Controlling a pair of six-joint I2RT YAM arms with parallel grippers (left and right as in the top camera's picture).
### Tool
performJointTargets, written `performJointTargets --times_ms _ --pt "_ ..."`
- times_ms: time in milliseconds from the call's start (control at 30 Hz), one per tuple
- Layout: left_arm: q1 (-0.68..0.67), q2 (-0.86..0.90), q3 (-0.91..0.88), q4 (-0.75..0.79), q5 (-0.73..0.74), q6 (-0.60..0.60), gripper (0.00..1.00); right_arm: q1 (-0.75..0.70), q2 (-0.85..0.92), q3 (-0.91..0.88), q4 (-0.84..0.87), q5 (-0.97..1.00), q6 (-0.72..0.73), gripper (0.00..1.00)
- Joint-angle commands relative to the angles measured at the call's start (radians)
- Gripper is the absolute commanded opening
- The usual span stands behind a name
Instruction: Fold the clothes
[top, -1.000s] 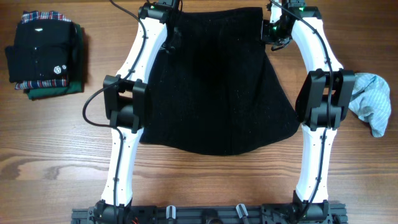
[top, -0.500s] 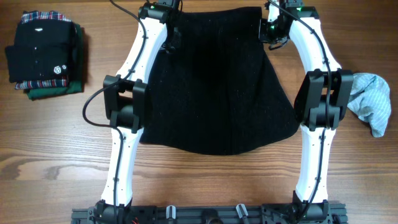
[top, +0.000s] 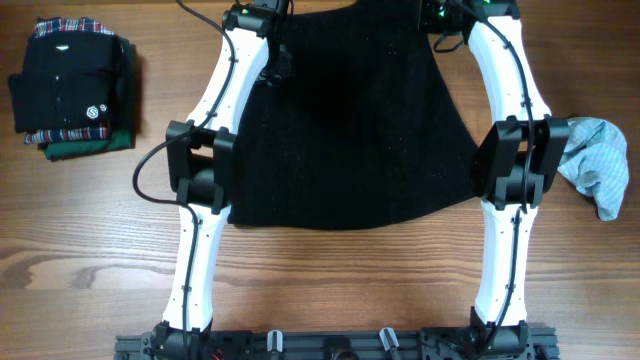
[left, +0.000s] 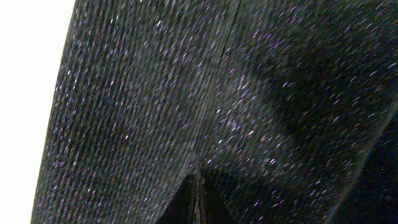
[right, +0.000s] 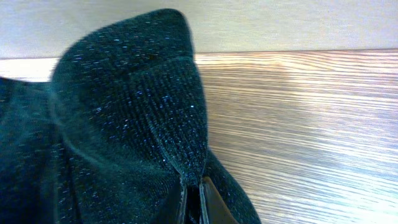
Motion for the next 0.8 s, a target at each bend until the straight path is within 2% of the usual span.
performJointTargets --times_ms 0,33,67,333,600,700,767 --pt "-0.003 0.016 0.01 -0.008 0.008 -0.002 0.04 -0.002 0.011 0.019 -0.019 0.179 0.043 0.45" --pt "-0.003 0.016 0.01 -0.008 0.008 -0.002 0.04 -0.002 0.01 0.019 -0.026 0.196 0.049 0.91" --pt "-0.003 0.016 0.01 -0.008 0.008 -0.002 0.04 -0.002 0.01 0.021 -0.033 0.207 0.049 0.99" --pt "0.028 0.004 0.011 -0.027 -0.022 -0.002 0.04 -0.03 -0.097 0.023 -0.161 0.231 0.053 1.0" --pt "0.109 -0.082 0.011 -0.131 -0.014 0.002 0.04 -0.09 -0.246 0.023 -0.51 -0.085 0.101 1.0" --pt "0.133 -0.127 0.011 -0.134 0.052 0.072 0.04 -0.077 -0.248 0.021 -0.636 -0.13 0.043 1.0" --pt "0.146 -0.164 0.011 -0.129 0.092 0.102 0.04 -0.05 -0.248 0.001 -0.7 -0.13 -0.006 0.93"
